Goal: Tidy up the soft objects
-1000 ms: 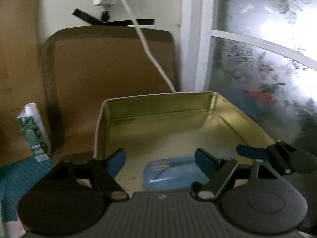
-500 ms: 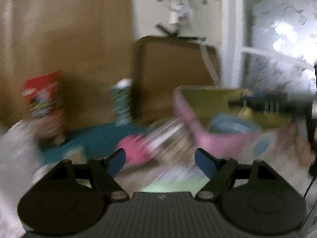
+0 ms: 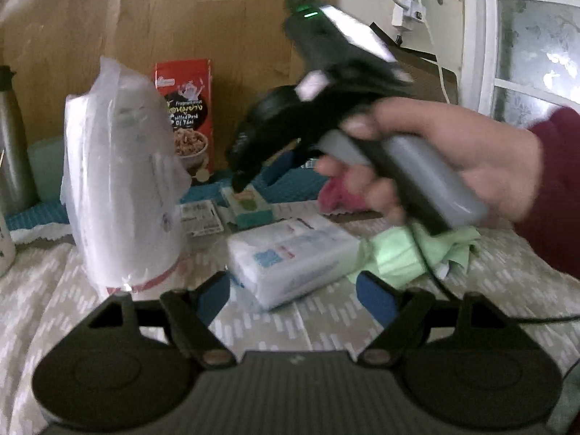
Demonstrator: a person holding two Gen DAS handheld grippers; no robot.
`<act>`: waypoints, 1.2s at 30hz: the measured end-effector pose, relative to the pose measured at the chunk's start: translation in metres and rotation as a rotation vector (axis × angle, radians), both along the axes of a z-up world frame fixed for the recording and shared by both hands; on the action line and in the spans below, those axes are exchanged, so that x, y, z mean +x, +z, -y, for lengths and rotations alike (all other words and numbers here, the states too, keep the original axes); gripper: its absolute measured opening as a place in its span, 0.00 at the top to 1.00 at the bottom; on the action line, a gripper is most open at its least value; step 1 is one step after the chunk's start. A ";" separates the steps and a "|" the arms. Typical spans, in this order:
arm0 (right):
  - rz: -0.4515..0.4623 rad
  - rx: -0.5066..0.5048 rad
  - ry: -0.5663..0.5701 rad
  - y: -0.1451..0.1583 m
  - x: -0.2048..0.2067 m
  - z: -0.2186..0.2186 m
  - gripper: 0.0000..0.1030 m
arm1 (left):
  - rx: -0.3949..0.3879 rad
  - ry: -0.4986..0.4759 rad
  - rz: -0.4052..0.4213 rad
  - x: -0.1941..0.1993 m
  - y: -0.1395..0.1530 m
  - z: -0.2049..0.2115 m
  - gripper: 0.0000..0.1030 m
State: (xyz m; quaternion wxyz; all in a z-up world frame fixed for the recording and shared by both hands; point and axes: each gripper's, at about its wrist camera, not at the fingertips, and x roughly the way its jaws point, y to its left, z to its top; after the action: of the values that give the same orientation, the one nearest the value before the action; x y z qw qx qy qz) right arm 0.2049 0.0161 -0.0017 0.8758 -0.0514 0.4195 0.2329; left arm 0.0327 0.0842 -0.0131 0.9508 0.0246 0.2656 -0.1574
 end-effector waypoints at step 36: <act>0.020 -0.030 0.382 -0.004 -0.193 0.067 0.58 | -0.156 -0.018 -0.151 -0.036 0.008 -0.024 0.21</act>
State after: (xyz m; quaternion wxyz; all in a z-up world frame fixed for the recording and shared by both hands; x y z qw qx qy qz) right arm 0.0123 -0.0506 -0.0053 0.8189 -0.1456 0.3970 0.3881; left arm -0.0032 0.1082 -0.0050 0.9258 -0.0590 0.3230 -0.1874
